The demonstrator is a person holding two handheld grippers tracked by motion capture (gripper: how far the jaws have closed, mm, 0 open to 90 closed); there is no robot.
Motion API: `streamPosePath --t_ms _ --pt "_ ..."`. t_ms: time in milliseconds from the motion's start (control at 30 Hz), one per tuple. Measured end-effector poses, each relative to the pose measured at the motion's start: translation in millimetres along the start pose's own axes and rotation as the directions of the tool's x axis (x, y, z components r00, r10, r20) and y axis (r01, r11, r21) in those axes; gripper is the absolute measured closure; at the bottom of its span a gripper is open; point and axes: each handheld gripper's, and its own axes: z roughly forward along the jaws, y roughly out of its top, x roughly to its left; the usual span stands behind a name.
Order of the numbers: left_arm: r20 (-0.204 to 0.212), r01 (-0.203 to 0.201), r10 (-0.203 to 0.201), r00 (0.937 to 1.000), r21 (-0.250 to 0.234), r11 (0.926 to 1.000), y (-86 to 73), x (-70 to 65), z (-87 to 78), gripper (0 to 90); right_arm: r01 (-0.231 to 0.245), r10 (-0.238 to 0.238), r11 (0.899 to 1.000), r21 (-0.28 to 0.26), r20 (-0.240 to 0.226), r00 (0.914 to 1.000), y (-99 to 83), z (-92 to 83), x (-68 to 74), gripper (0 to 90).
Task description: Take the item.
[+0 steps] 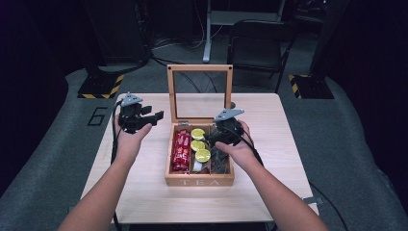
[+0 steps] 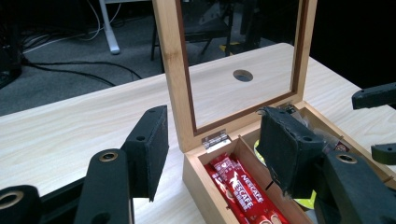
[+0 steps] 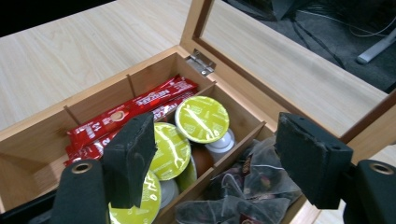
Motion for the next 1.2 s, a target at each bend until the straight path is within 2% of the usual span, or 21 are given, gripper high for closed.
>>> streamPosePath --t_ms 300,667,867,1200 --pt "0.0 -0.003 0.003 1.0 0.0 1.0 -0.4 -0.4 0.3 42.6 0.004 -0.005 1.0 -0.004 -0.014 0.9999 -6.8 1.1 6.9 26.6" --pt "0.003 -0.001 0.001 1.0 0.003 1.0 -2.3 -1.4 1.8 42.6 0.002 -0.001 1.0 0.024 -0.048 0.9988 -15.9 6.7 17.4 22.6" --pt "0.007 -0.005 0.005 1.0 0.006 1.0 -2.6 -3.0 2.6 42.6 0.012 -0.01 0.999 0.037 -0.064 0.9979 -23.2 11.2 25.1 22.3" --pt "0.007 0.002 -0.002 1.0 0.002 1.0 -4.6 -4.4 0.2 42.6 0.011 -0.008 0.999 0.034 -0.086 0.9963 -28.4 12.7 29.0 24.6"
